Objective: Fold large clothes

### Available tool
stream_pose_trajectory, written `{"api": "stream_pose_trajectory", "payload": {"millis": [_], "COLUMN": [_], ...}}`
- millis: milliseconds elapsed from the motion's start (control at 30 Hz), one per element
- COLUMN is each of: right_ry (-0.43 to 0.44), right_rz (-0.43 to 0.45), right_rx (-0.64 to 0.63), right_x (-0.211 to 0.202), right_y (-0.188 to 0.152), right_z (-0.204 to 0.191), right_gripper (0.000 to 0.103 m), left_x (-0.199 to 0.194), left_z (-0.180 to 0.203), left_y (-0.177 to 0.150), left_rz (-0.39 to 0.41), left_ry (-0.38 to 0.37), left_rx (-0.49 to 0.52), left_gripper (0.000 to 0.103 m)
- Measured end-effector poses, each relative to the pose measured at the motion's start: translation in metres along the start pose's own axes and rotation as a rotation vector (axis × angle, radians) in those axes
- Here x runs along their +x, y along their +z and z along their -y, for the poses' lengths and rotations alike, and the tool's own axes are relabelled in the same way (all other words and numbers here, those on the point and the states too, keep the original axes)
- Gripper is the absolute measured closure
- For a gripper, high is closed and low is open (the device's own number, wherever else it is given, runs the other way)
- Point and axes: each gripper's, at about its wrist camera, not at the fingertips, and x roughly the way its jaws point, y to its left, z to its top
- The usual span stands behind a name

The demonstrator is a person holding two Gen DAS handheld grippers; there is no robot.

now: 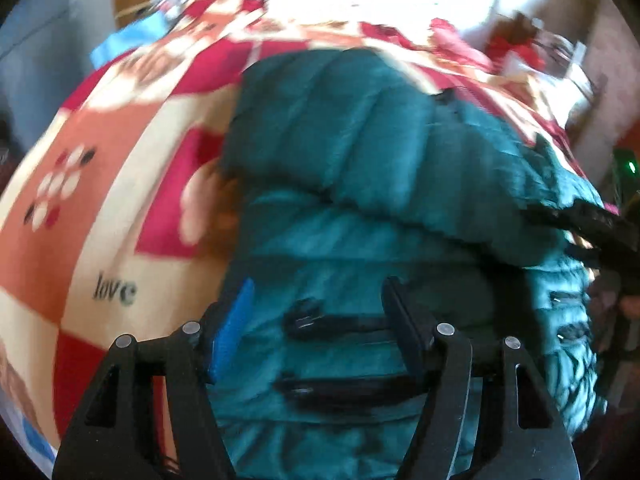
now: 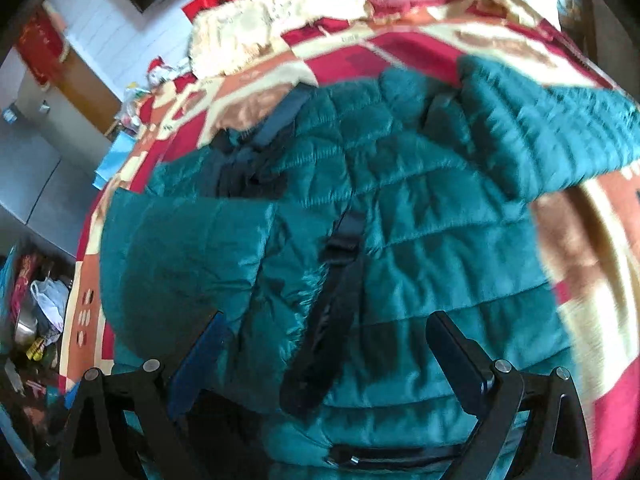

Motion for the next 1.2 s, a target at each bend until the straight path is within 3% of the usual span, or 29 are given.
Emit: {"api": "stream_pose_trajectory", "payload": {"millis": [67, 100, 133, 167, 233, 300, 400, 500, 667, 767, 1000, 1200], "right_ry": [0.015, 0.031, 0.032, 0.026, 0.009, -0.011, -0.083, -0.149, -0.271, -0.203, -0.14, -0.069], "right_rz": [-0.045, -0.049, -0.038, -0.029, 0.008, 0.065, 0.197, 0.292, 0.313, 0.269, 0.283, 0.274], "right_rx": [0.008, -0.018, -0.044, -0.06, -0.101, -0.16, -0.239, -0.222, -0.123, -0.041, -0.068, -0.068], "right_x": [0.015, 0.02, 0.022, 0.022, 0.016, 0.004, -0.023, -0.047, -0.04, -0.034, -0.055, -0.069], "right_y": [-0.002, -0.004, -0.005, -0.006, -0.004, 0.0, 0.012, 0.033, 0.071, 0.078, 0.078, 0.085], "right_z": [-0.005, -0.013, -0.019, -0.024, -0.035, -0.043, -0.049, -0.037, 0.003, 0.022, 0.017, 0.011], "right_gripper": [0.024, 0.046, 0.06, 0.062, 0.082, 0.089, 0.092, 0.092, 0.094, 0.094, 0.094, 0.094], "left_x": [0.01, 0.013, 0.015, 0.017, 0.019, 0.023, 0.028, 0.032, 0.033, 0.032, 0.061, 0.078], "left_z": [-0.012, -0.016, -0.019, -0.021, -0.025, -0.026, -0.032, -0.036, -0.036, -0.034, -0.018, -0.035], "left_y": [-0.005, -0.007, -0.007, -0.007, -0.005, 0.001, 0.005, 0.005, 0.012, 0.025, 0.065, 0.091], "left_rz": [-0.015, -0.017, -0.018, -0.018, -0.023, -0.025, -0.027, -0.037, -0.03, 0.005, 0.024, 0.063], "left_ry": [0.011, 0.02, 0.033, 0.043, 0.031, 0.019, 0.029, 0.017, 0.026, 0.059, 0.171, 0.235], "left_rx": [-0.046, -0.056, -0.064, -0.069, -0.089, -0.11, -0.13, -0.154, -0.139, -0.109, -0.018, -0.082], "left_gripper": [0.037, 0.037, 0.037, 0.037, 0.037, 0.037, 0.037, 0.037, 0.037, 0.037, 0.037, 0.037]}}
